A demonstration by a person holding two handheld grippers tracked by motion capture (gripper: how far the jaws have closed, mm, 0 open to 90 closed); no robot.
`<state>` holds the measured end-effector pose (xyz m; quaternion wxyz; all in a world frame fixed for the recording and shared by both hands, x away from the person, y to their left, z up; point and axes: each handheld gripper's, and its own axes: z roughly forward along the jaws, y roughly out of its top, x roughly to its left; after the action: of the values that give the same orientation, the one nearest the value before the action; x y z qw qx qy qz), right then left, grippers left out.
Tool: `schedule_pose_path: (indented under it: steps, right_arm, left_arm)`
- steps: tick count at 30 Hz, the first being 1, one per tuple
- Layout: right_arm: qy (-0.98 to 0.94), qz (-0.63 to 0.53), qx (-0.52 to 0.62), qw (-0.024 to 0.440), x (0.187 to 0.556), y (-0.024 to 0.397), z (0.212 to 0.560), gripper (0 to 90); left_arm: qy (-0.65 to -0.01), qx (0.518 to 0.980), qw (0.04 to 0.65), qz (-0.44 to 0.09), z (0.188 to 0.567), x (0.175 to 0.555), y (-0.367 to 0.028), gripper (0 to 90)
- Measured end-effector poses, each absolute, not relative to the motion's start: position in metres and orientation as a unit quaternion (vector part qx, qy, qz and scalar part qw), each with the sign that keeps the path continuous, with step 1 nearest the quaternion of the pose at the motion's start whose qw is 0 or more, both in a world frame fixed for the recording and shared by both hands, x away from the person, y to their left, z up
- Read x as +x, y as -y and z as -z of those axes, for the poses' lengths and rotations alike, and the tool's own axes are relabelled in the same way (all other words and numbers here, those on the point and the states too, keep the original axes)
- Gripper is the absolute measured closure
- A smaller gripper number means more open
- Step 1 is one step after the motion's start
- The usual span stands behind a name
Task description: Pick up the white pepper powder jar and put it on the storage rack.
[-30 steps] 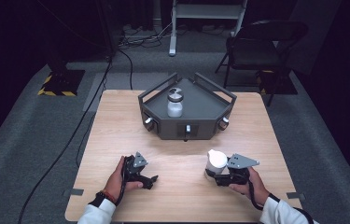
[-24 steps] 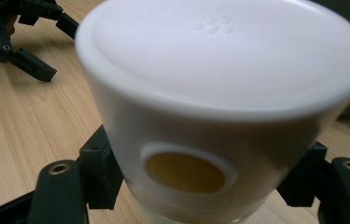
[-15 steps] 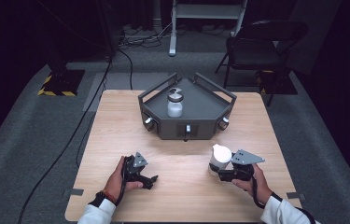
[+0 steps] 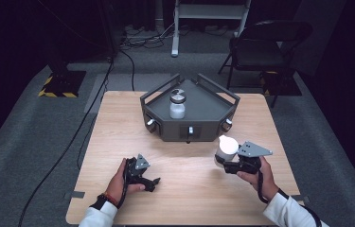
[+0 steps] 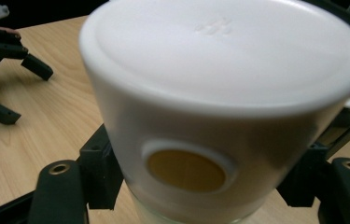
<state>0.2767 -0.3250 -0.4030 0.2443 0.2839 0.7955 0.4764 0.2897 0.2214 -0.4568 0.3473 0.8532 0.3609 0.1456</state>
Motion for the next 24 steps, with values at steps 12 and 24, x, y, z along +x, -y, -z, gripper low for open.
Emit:
schedule_pose_path:
  steps: [12,24]
  right_arm:
    - [-0.778,-0.496,0.292,0.252,0.286,0.312,0.373,30.3]
    - [-0.764,-0.503,0.304,0.266,0.297,0.299,0.349,30.3]
  left_arm:
    - [-0.361,0.853,0.347,-0.146,0.457,0.290,-0.221,0.0]
    - [-0.361,0.853,0.347,-0.145,0.457,0.290,-0.221,0.0]
